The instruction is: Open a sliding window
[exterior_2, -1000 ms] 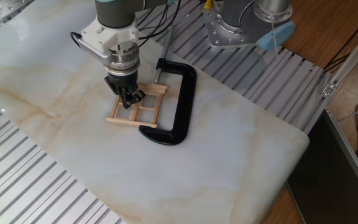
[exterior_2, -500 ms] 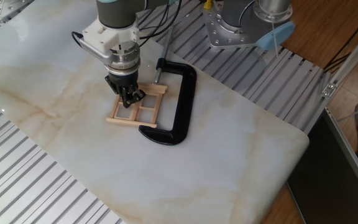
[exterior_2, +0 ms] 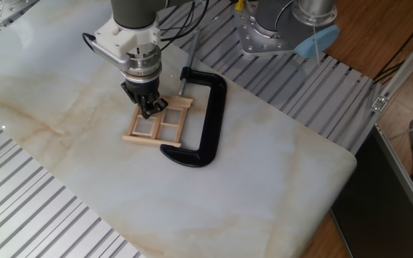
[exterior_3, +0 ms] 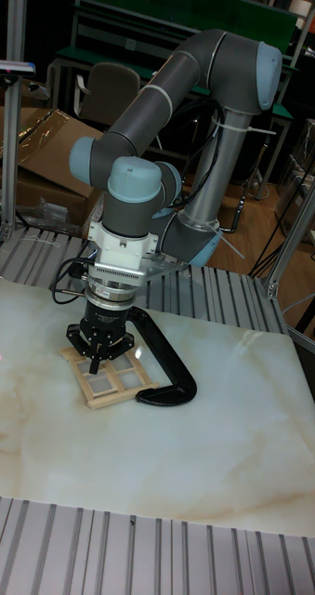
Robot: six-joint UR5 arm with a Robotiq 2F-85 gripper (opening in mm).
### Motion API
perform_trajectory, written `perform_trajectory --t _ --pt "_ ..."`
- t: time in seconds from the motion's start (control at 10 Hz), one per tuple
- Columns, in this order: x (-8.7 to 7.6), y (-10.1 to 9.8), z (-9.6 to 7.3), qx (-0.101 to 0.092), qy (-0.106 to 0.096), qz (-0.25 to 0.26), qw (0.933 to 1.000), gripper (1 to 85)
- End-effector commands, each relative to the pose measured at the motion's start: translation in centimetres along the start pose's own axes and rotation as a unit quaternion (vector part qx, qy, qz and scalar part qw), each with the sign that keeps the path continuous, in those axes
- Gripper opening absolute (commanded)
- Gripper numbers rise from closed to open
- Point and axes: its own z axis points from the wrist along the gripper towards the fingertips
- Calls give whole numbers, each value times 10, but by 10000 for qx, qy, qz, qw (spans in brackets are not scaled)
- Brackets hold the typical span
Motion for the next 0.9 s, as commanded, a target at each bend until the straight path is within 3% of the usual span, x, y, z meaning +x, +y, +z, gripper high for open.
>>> perform_trajectory --t 0.0,0.4,0.8 --pt "4 -2 0 4 20 20 10000 7" --pt "-4 17 -8 4 34 173 9998 7" --pt "-13 21 -5 -25 -66 160 9998 7"
